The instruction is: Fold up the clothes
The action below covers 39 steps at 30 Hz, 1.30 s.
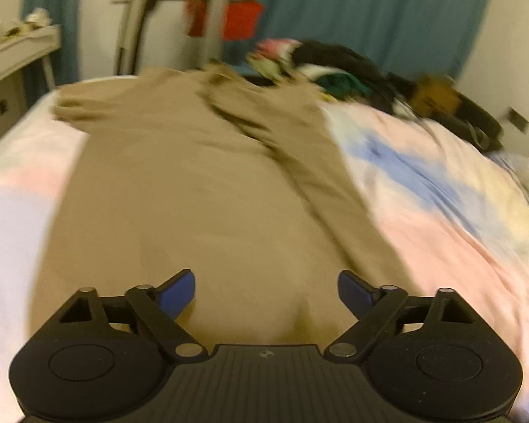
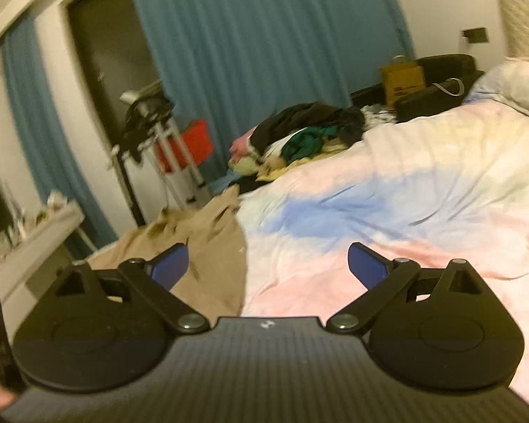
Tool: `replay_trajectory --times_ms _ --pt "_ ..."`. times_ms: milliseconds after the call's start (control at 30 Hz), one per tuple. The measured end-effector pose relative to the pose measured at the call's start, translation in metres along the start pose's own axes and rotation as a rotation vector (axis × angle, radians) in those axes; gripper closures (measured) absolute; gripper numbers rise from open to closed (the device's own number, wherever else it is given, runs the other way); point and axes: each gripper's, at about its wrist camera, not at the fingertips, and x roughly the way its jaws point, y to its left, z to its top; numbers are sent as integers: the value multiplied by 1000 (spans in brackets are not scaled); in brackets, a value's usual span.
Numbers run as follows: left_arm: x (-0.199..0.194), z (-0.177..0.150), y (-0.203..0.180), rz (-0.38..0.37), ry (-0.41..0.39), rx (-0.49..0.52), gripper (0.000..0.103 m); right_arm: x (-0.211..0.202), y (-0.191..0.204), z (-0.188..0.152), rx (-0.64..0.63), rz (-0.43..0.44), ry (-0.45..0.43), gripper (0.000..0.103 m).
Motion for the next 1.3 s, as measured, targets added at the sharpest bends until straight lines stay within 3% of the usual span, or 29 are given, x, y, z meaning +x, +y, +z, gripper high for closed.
replay_trajectory --times_ms 200,367,433,500,533,567,700,1100,1200,1300 --pt "4 -18 -85 -171 86 53 27 -8 -39 9 71 -91 -64 4" --pt "20 -35 -101 -197 103 81 30 -12 -59 12 130 -110 -94 4" --pt "27 -42 -108 -207 109 92 40 -9 -66 11 162 -113 -84 4" --pt "33 -49 -114 -217 116 103 61 -4 -70 10 175 -120 -67 4" --pt "36 -52 -117 -222 119 109 80 -2 -71 8 177 -124 -58 4" --pt "40 -56 -121 -227 122 114 87 0 -70 6 175 -125 -53 4" --pt "53 -70 -133 -247 135 137 92 2 -68 3 162 -124 -43 4" --pt "-74 -72 9 -268 50 -168 92 2 -38 -2 77 -78 -13 4" --pt "-64 -86 27 -170 97 -154 92 4 -23 -7 22 -63 8 4" --pt "-53 -95 36 -135 131 -158 91 7 -8 -12 -38 -44 35 4"
